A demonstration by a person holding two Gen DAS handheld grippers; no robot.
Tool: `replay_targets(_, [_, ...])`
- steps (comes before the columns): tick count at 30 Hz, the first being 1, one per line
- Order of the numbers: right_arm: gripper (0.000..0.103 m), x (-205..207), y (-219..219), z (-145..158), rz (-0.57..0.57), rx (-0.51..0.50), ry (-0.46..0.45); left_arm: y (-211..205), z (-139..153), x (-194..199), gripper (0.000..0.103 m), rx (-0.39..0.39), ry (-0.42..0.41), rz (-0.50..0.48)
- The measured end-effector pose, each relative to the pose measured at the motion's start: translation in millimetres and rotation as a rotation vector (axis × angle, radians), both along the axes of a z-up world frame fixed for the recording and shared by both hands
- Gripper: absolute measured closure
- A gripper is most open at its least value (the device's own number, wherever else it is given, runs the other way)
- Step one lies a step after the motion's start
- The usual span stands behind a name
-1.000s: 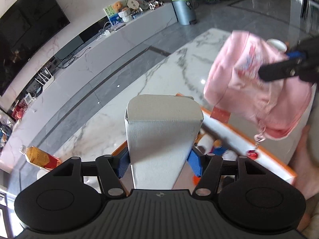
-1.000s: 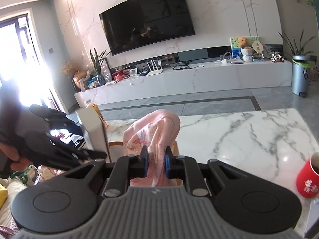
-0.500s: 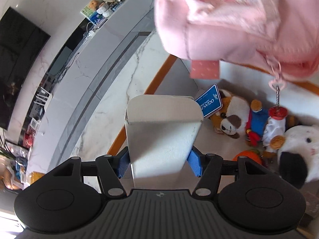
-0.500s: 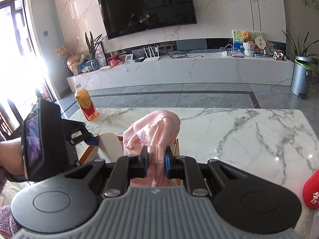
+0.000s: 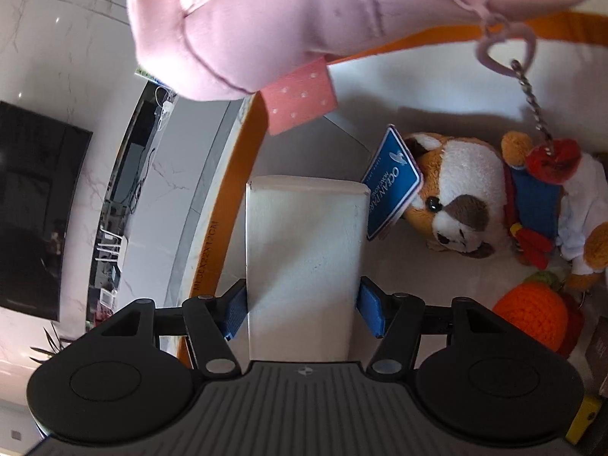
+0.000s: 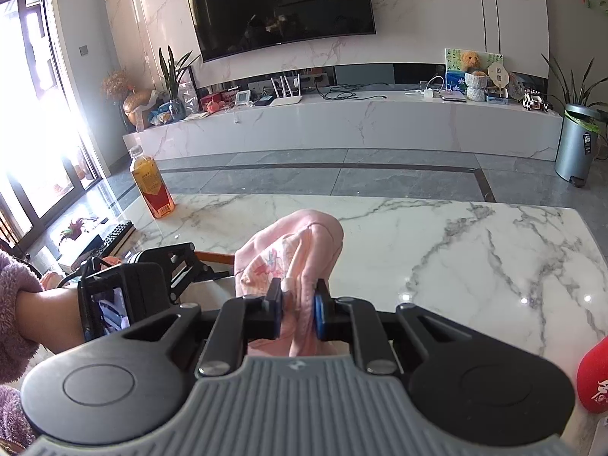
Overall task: Organize objects
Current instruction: 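Lift the tissue box and pink bag and carry both over the orange box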
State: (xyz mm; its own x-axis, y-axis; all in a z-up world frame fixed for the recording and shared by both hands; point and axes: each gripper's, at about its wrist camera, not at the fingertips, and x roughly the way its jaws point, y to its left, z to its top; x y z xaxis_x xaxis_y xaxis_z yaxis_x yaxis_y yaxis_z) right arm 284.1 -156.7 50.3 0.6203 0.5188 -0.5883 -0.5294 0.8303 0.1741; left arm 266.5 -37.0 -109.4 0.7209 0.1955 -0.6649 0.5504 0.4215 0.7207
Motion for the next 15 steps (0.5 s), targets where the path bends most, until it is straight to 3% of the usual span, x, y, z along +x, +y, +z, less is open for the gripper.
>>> replay_targets(4, [0.086, 2.9, 3.4, -3.2, -0.003, -0.016, 0.001, -2.9, -16.9, -11.0, 0.032, 0.078, -0.006, -0.054])
replay_targets(9, [0.086, 2.2, 4.8, -4.6, -0.003, -0.032, 0.003, -5.7, -25.3, -20.1, 0.031, 0.122, -0.029, -0.079])
replay_targets(15, [0.086, -0.8, 7.8, -1.6, 0.003, -0.045, -0.001, 0.2, -17.7, -26.4, 0.021, 0.095, 0.004, -0.048])
